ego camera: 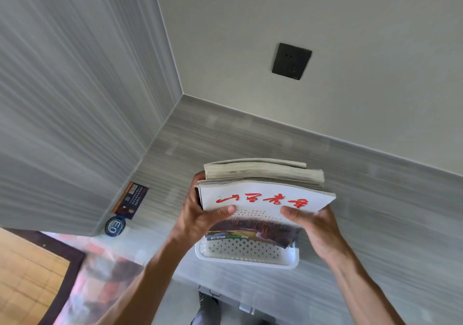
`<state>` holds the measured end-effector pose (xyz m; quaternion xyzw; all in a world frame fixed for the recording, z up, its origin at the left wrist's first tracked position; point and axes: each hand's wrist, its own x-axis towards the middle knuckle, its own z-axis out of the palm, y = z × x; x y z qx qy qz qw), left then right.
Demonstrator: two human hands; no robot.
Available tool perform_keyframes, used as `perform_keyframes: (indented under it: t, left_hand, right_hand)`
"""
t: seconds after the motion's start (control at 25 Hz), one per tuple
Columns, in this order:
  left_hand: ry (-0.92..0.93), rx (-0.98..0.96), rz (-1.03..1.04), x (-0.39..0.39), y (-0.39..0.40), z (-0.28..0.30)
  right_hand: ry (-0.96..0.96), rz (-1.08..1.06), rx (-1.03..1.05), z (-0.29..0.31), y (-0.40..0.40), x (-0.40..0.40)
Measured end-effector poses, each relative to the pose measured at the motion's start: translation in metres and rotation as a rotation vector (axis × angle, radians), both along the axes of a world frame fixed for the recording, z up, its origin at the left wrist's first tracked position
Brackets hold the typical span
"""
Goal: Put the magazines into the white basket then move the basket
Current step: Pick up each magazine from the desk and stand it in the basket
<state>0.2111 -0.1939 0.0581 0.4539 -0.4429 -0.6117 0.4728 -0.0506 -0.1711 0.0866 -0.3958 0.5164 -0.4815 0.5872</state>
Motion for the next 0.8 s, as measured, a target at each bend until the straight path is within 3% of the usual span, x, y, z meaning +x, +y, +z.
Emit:
perform_keyframes:
  t: [0.24, 0.4, 0.56, 0.8]
  left_hand:
    - [-0.205, -0.146, -0.116, 0.008, 0.019, -0.014]
    - [-0.299, -0.038, -0.164, 0.013, 0.023, -0.033]
    - [-0.294, 0.08, -0.169, 0.013, 0.025, -0.044]
    - [-0.198, 0.109, -0.209, 0.022, 0.018, -0.044]
  right_hand:
    - [0.136, 0.118, 0.051, -0.012, 0.023, -0.012]
    - [0.193, 0.202, 0.134, -0.007, 0.021, -0.012]
    - [0.272, 0.232, 0.241, -0.013, 0.023, -0.009]
    - [0.297, 0.189, 0.121, -0.01, 0.029, -0.001]
